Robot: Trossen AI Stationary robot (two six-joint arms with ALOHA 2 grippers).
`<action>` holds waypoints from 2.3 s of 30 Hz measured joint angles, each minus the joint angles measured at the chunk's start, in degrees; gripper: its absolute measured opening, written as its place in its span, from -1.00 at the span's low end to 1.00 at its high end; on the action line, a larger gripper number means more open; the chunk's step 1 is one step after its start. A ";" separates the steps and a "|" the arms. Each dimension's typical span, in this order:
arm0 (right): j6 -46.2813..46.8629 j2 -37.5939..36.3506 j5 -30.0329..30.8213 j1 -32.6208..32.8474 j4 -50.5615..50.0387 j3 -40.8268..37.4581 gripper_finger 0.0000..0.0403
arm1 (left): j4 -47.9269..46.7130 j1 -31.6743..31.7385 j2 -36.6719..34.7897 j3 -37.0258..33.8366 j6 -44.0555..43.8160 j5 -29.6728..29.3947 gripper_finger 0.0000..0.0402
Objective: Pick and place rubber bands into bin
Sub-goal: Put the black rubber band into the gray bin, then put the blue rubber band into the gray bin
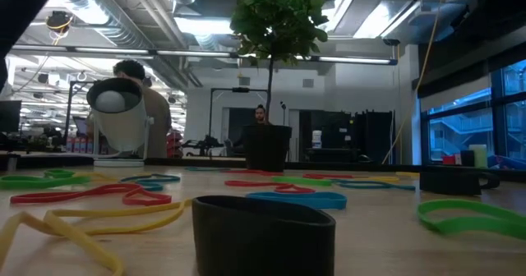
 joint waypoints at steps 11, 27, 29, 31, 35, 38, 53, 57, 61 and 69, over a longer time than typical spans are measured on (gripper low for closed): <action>-0.21 0.00 0.77 0.00 0.00 0.00 -0.92 | 7.96 -1.39 15.98 9.81 -4.13 3.52 -0.98; -0.02 0.02 0.77 0.02 -0.33 0.00 -0.92 | 10.81 -2.30 21.85 9.78 -11.62 6.30 -0.86; -0.02 0.02 0.77 0.02 -0.33 0.00 -0.92 | 10.79 -2.27 21.85 9.78 -12.82 5.89 -0.77; -0.02 0.02 0.77 0.02 -0.34 0.00 -0.92 | 10.99 -2.26 21.85 9.78 -12.89 5.76 -0.66; -0.07 0.02 0.77 0.02 -0.35 0.00 -0.92 | 12.53 -2.26 21.85 9.78 -14.23 5.59 -0.49; -0.02 0.02 0.77 0.02 -0.41 0.00 -0.92 | 12.41 -2.26 21.85 9.78 -14.35 5.59 -0.40; 0.00 0.00 0.77 0.02 -0.36 0.00 -0.92 | 6.89 -1.66 17.76 9.72 -17.42 4.55 -0.71; 0.82 0.04 0.74 0.01 -0.20 0.00 -0.92 | -3.66 -1.36 13.83 9.73 -18.71 3.55 -0.96; 2.84 0.08 0.74 0.00 0.22 0.00 -0.92 | -10.61 -1.86 8.50 6.33 -15.74 -2.23 -0.99; 2.99 5.44 0.79 -0.09 3.64 0.00 -0.91 | 6.41 -2.19 -9.38 -27.23 -17.66 -5.62 -0.99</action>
